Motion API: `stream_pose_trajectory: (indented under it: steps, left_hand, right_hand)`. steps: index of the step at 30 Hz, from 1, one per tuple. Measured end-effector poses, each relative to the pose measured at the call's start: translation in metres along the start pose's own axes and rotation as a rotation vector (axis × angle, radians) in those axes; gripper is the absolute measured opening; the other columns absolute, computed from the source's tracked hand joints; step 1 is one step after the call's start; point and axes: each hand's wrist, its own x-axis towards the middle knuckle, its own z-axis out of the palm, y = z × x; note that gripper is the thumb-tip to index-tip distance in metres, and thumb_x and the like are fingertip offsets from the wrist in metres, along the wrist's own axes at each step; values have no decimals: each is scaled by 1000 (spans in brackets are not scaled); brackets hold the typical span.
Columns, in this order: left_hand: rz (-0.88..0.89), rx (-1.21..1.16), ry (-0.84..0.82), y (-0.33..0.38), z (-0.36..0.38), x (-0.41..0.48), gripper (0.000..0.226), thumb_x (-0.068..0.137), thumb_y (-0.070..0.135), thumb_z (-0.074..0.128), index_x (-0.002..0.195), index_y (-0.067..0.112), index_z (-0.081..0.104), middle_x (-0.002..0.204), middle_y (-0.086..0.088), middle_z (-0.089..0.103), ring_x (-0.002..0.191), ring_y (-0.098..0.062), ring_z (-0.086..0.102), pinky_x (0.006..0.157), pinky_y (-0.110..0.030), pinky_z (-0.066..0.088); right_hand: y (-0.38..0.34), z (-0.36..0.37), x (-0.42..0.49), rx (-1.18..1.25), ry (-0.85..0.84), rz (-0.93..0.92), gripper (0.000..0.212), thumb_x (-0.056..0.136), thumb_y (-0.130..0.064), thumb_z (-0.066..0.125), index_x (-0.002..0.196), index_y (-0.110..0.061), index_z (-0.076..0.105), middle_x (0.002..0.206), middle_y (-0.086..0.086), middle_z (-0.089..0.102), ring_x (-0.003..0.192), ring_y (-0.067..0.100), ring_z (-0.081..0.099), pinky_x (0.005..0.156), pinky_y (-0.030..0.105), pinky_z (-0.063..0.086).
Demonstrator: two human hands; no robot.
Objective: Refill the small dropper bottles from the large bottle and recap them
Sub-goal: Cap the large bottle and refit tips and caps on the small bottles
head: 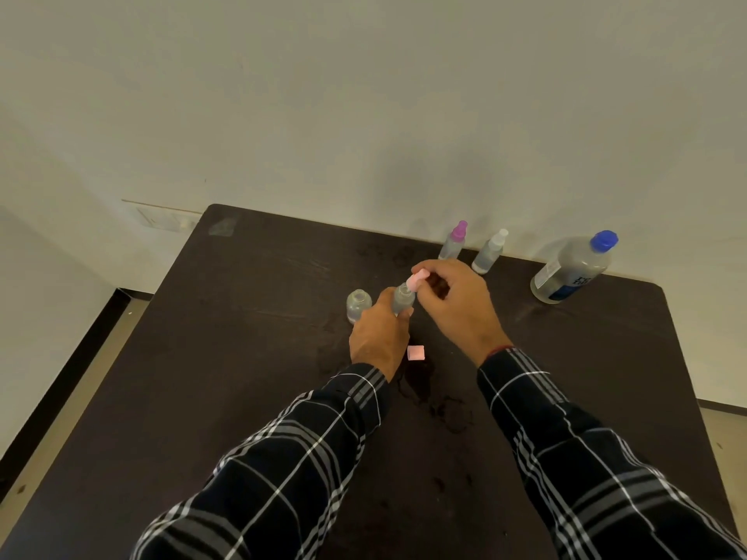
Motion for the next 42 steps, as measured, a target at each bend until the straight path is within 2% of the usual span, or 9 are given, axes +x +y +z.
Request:
stream_pose_trajectory:
  steps: [7,16,24,28,31,33,36,39,42]
  left_hand:
    - [28,-5,37,-2,3,1,36,101,37,44,135,27,45,109,-2,65,102,-24,63,85,-43,51]
    - [37,15,85,-6,9,5,34,100,35,49,133,26,45,103,0,63,103,-23,62,77,-36,43]
    - [38,51,85,-8,11,7,34,99,35,51,131,25,45,99,1,61,103,-23,63,80,-38,47]
    - [-12,77,47,-7,13,12,36,99,36,53,131,22,47,105,-3,65,105,-25,63,80,-38,46]
    - [-20,81,50,-7,12,13,31,99,36,53,125,20,53,100,-2,64,104,-24,64,79,-36,44]
    - [23,59,57,-8,11,11,34,99,35,52,130,22,50,105,-3,65,104,-24,63,80,-38,46]
    - [67,42,106,-8,11,6,34,99,35,51,131,24,47,98,3,60,100,-22,63,75,-36,44]
    - [76,44,130,-8,11,4,32,99,36,51,128,23,49,91,5,57,96,-21,64,71,-33,42]
    - [77,72,109,-7,10,5,35,99,36,51,131,25,46,100,1,63,99,-22,63,72,-34,41]
  right_hand:
    - [-2,4,-3,-6,-9,10,18,95,-22,63,112,-21,69,108,-9,64,102,3,57,92,17,47]
    - [-13,2,20,-329,-336,23,28,99,-20,58,126,-17,63,122,5,66,115,19,59,102,30,43]
    - [-14,-1,33,-373,-328,55,12,91,-29,69,96,-20,63,90,-1,66,85,12,61,87,32,54]
    - [-16,9,28,-501,-254,43,30,91,-47,64,75,-28,46,69,-7,52,67,10,53,75,32,55]
    - [-15,3,24,-564,-247,92,41,83,-63,65,86,-25,51,74,-6,54,68,11,56,70,30,53]
    - [-15,-7,26,-479,-258,81,43,81,-56,72,102,-23,53,93,-3,60,82,13,60,76,29,52]
    - [-20,-15,34,-441,-467,-95,40,91,-24,69,129,-24,56,129,1,59,115,17,58,102,34,48]
    - [-26,-12,38,-487,-553,-143,25,96,-11,59,117,-18,70,115,5,69,109,24,64,96,38,51]
    - [-32,-8,47,-603,-571,-30,23,95,-22,63,117,-20,69,113,2,69,107,23,64,97,37,50]
